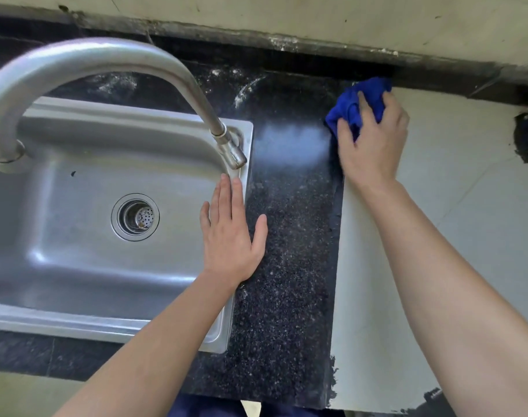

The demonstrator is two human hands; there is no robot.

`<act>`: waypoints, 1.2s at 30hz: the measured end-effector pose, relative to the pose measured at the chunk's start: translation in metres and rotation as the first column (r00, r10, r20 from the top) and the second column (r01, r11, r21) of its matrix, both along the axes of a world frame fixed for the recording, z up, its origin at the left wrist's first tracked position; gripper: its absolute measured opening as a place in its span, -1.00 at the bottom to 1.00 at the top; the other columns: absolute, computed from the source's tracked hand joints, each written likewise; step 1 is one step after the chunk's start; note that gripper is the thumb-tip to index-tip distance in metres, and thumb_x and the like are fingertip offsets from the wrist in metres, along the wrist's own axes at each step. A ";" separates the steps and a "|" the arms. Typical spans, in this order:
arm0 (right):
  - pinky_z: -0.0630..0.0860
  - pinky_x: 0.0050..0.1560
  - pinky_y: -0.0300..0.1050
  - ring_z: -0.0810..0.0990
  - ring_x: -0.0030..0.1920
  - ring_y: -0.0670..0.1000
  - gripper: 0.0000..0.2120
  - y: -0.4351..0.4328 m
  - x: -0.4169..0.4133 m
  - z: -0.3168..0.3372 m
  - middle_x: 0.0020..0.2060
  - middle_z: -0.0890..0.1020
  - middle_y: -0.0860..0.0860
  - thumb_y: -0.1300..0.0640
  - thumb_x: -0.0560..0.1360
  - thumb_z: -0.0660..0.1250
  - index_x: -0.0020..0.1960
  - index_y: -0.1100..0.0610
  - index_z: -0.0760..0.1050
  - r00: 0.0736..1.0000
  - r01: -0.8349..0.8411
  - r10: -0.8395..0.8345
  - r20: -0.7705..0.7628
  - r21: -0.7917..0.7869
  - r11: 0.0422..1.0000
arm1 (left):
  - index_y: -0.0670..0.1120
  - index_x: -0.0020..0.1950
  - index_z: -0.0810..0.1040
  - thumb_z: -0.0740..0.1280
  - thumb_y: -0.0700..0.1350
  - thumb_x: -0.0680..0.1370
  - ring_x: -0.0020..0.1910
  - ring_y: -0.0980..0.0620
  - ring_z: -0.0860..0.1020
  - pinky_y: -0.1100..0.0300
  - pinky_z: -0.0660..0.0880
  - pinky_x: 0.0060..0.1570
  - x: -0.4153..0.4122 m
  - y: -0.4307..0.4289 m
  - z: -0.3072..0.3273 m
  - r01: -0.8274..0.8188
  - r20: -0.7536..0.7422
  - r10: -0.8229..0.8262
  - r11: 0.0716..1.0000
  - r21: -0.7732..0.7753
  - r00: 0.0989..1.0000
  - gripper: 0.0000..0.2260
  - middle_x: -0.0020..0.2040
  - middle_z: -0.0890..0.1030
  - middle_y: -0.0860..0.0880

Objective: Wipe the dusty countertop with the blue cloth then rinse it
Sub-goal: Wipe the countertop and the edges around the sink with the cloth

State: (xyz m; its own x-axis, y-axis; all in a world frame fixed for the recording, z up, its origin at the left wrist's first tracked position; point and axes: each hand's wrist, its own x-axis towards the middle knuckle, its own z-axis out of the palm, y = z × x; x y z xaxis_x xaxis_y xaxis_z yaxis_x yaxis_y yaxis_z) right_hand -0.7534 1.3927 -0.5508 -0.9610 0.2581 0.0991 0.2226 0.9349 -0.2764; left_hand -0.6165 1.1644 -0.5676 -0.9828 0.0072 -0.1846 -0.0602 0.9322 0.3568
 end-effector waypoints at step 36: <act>0.05 0.46 0.35 0.25 0.48 0.31 -0.48 0.013 0.071 0.005 0.52 0.33 0.07 -0.12 0.55 0.11 0.46 -0.01 0.41 0.811 -0.560 0.543 0.219 0.022 0.828 | -0.15 0.59 0.16 -0.09 0.05 0.61 0.58 -0.12 0.08 -0.09 0.02 0.52 0.043 -0.036 0.018 0.030 -0.020 -0.029 0.998 0.057 0.999 -0.42 0.60 0.12 -0.14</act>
